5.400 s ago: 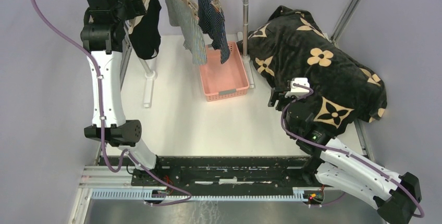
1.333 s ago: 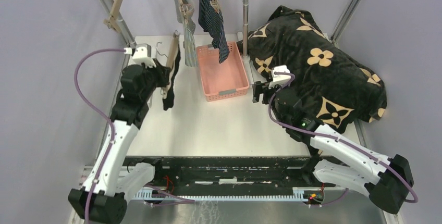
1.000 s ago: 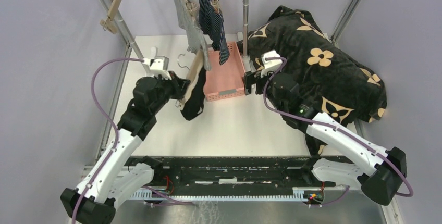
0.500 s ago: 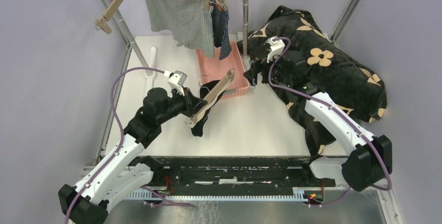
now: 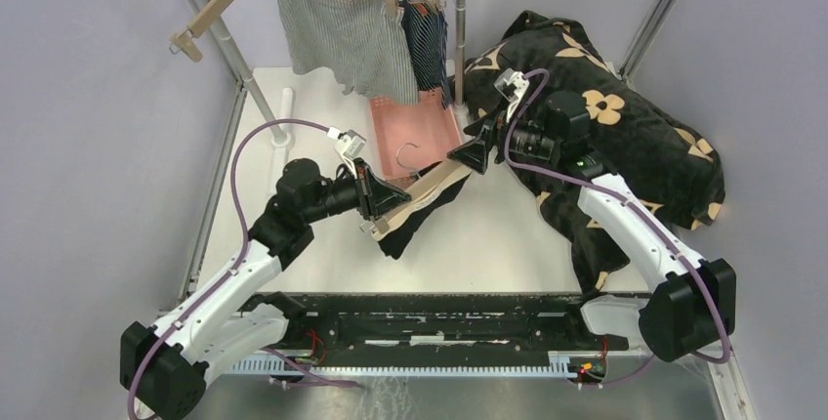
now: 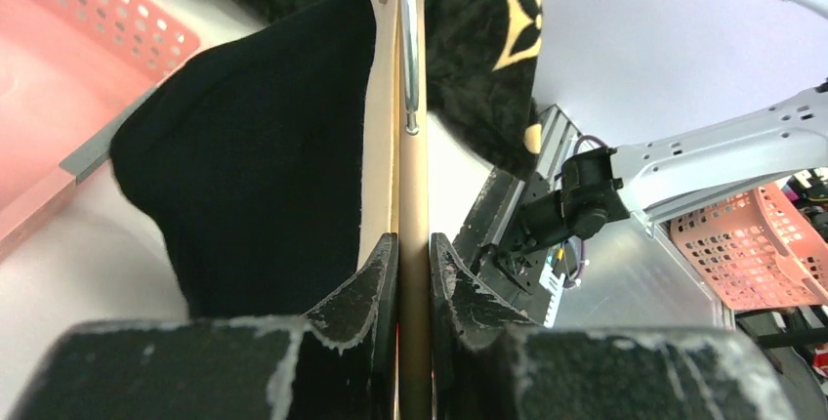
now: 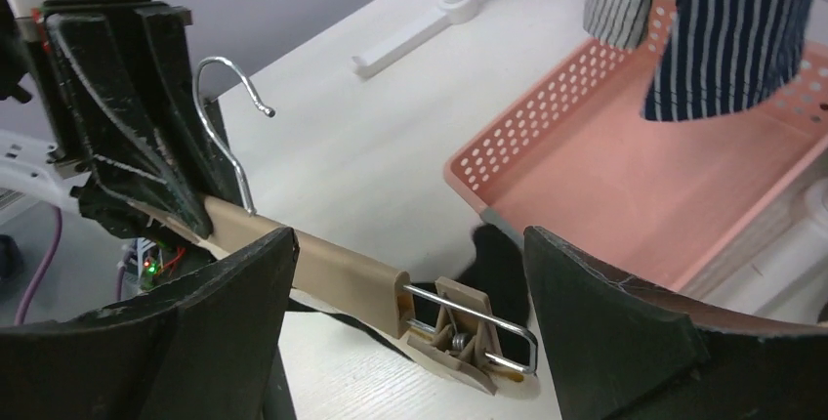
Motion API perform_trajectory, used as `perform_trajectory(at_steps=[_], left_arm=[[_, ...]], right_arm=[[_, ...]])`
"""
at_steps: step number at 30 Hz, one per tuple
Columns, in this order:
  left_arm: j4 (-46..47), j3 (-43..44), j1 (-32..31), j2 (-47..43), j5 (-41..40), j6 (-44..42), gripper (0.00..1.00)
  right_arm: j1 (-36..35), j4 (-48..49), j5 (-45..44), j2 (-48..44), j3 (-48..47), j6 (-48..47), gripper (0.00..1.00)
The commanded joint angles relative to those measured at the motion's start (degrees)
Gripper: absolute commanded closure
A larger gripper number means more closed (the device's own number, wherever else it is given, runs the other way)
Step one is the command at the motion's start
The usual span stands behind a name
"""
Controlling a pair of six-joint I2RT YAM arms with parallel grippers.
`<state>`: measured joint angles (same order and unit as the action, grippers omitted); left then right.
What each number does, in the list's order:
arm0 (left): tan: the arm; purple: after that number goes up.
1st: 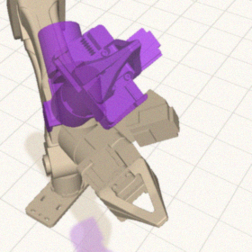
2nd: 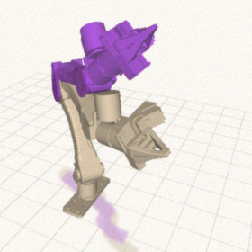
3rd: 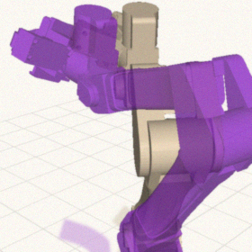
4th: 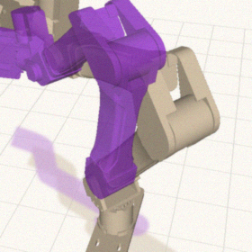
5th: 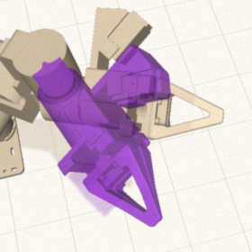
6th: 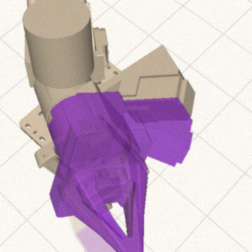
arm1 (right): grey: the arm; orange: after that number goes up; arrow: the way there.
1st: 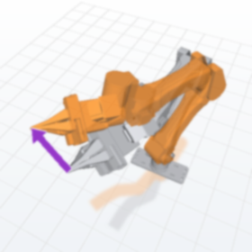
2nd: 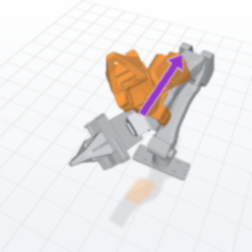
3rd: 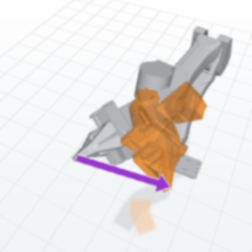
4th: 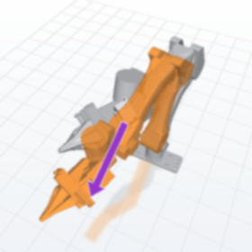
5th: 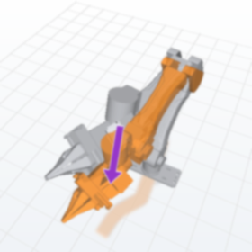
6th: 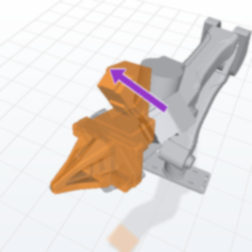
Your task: Remove the underwear clipped to the hanger
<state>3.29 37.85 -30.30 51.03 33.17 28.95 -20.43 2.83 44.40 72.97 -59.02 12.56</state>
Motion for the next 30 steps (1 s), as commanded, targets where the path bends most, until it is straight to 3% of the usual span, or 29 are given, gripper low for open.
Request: perform_trajectory(at_steps=[1,8,16,18,27,30], left_arm=[[7.7,1.2,-0.1,-2.2,3.2,3.3,0.97],[4.1,2.2,-0.1,-4.2,-2.2,1.5,0.97],[6.2,1.5,-0.1,-4.1,-0.1,3.2,0.97],[6.5,1.2,-0.1,-4.1,0.1,3.5,0.97],[8.4,1.2,-0.1,-4.3,-0.4,3.8,0.97],[8.4,1.3,-0.1,-3.2,-0.3,3.4,0.97]], right_arm=[[0.6,3.6,6.9,-2.3,0.6,-1.2,0.05],[1.5,5.6,8.8,-3.0,2.3,-0.4,0.06],[2.1,9.1,10.3,-1.8,2.4,2.4,0.11],[2.1,10.3,10.4,-1.8,2.5,3.3,0.19],[2.2,17.0,14.6,0.4,2.6,9.1,0.79],[2.2,18.8,15.5,0.2,2.7,10.3,0.9]])
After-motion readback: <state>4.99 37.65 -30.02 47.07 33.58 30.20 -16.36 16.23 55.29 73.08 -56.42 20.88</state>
